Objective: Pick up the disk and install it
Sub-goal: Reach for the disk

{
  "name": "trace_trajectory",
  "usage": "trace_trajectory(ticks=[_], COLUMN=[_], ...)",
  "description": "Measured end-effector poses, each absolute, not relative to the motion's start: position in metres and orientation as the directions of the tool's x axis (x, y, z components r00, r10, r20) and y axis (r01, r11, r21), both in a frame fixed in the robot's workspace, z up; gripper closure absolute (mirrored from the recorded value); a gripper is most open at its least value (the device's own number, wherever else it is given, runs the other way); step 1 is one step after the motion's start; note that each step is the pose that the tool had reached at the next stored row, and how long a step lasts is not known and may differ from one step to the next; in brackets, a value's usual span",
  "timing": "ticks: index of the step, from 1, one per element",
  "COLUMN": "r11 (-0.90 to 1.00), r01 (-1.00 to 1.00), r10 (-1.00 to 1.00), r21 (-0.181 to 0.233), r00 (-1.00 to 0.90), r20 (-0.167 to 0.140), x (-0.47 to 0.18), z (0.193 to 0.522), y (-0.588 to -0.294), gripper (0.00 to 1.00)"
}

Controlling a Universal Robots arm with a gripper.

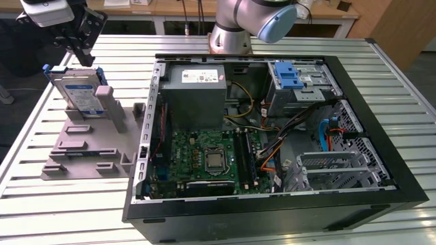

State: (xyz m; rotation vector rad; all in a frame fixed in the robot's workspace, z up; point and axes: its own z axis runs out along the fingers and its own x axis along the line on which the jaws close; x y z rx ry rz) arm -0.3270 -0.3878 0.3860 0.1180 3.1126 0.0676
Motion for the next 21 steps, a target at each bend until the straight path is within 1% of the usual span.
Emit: trace_trajectory(ticks=[21], r11=[0.996], r01=[0.075], r10=[0.076], r21=[0.044], r00=[-0.997], r20=[-0.024], x=[-0.3363], z=[0.3858], y=[-0.3875], gripper=[0.89])
